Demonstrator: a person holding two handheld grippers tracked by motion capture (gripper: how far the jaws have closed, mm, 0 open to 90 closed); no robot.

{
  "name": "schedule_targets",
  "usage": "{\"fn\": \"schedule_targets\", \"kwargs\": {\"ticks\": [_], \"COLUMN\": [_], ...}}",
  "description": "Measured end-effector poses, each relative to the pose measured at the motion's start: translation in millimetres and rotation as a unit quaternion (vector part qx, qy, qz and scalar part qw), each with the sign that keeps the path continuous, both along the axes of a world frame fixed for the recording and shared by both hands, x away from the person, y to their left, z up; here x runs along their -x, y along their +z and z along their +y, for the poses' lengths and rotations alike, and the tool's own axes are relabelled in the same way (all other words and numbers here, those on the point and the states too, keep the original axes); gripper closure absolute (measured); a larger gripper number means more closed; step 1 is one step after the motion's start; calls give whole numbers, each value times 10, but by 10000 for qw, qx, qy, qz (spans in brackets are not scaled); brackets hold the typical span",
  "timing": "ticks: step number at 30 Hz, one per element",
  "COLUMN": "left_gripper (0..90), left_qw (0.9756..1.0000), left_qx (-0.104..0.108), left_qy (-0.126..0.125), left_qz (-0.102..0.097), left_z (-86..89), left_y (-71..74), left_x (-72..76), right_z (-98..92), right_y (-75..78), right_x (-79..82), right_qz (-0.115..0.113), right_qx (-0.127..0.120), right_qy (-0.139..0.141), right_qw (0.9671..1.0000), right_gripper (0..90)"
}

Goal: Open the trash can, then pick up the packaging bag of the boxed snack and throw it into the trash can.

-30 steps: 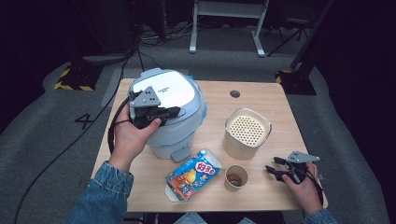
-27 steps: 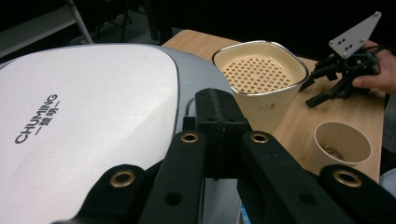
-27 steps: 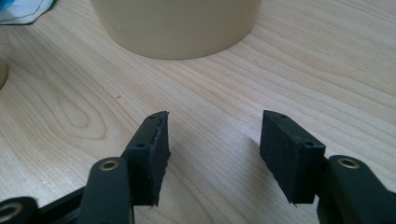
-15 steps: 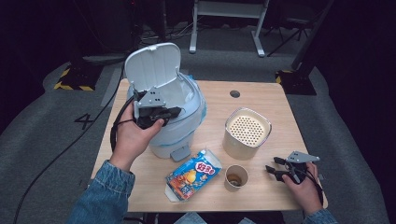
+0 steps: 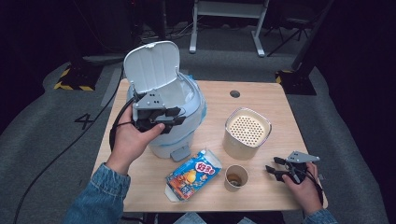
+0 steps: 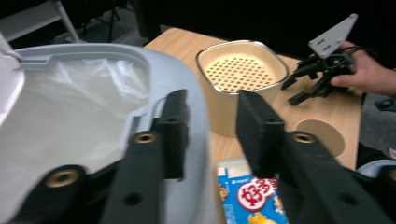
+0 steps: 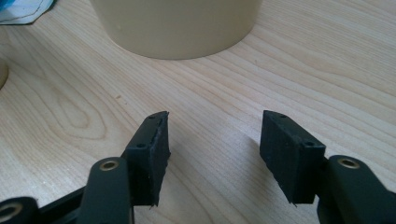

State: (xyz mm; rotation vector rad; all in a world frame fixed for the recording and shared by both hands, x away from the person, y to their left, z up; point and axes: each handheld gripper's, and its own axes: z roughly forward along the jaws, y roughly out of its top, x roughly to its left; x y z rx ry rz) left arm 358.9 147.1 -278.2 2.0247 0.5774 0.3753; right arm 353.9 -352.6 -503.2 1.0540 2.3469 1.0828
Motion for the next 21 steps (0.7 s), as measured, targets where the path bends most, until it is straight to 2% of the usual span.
{"fn": "schedule_targets", "kwargs": {"ticks": [1, 4, 5, 7, 14, 19, 20, 21], "left_gripper": [546, 471, 455, 427, 368, 352, 347, 344], "left_qw": [9999, 9998, 10000, 10000, 9999, 9997, 9997, 9995], "left_qx": [-154, -170, -67, -2, 18, -31, -31, -64], "left_qy": [1, 29, 41, 69, -15, -132, -132, -158], "left_qz": [30, -18, 27, 45, 101, 210, 210, 281], "left_z": [-24, -41, -40, -33, -60, -125, -125, -151], "left_y": [-22, -58, -82, -98, -199, -393, -393, -476], "left_x": [65, 123, 171, 211, 327, 394, 394, 403], "right_z": [0, 0, 0, 0, 0, 0, 0, 0], "right_y": [0, 0, 0, 0, 0, 0, 0, 0], "right_x": [0, 0, 0, 0, 0, 0, 0, 0], "right_qz": [2, 0, 0, 0, -1, -1, -1, -1], "right_qx": [1, 0, 0, 4, 1, 1, 1, 1], "right_qy": [1, 0, 0, 0, 0, -1, -1, -1], "right_qw": [10000, 10000, 10000, 10000, 10000, 10000, 10000, 10000], "right_gripper": [429, 429, 429, 429, 429, 429, 429, 429]}}
